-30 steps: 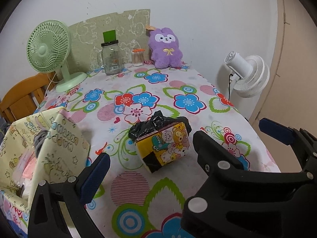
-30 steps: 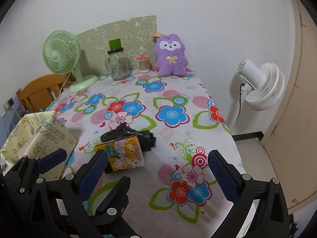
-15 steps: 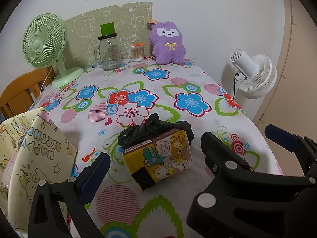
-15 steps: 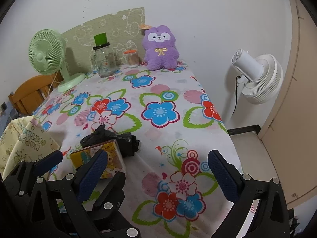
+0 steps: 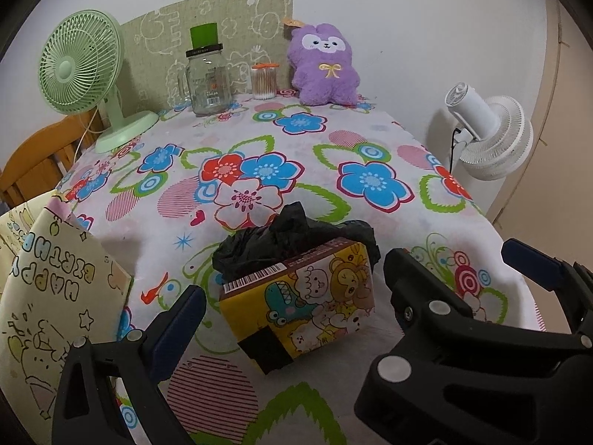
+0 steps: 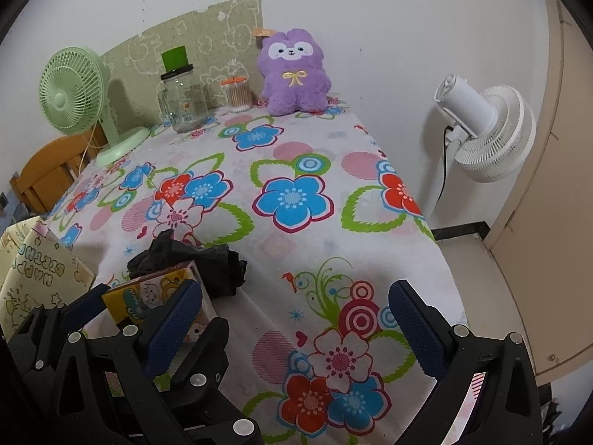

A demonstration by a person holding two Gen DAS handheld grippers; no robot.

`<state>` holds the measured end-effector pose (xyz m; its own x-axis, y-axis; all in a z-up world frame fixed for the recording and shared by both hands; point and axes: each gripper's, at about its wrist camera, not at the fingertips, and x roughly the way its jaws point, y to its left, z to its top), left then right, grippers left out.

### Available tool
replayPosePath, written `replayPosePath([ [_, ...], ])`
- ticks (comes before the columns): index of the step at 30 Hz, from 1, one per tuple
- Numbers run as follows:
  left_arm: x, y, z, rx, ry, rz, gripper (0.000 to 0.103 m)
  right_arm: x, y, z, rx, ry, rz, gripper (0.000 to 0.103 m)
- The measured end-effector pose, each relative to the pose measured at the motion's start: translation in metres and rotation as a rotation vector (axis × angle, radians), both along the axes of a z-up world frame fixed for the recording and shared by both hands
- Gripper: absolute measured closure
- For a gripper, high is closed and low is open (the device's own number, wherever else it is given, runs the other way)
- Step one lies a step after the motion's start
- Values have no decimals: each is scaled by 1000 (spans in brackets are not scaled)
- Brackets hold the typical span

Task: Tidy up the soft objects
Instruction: 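Approach the yellow cartoon package with the left tool while the right tool reaches the black bag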

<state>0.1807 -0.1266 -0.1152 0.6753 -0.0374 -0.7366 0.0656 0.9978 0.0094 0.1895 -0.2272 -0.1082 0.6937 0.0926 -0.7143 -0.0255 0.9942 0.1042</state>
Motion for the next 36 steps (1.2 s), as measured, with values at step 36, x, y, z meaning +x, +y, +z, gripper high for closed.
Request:
replayPosePath([
  [36, -13, 33, 2, 1, 22, 71, 24, -6, 33, 4, 2, -3, 77, 1],
])
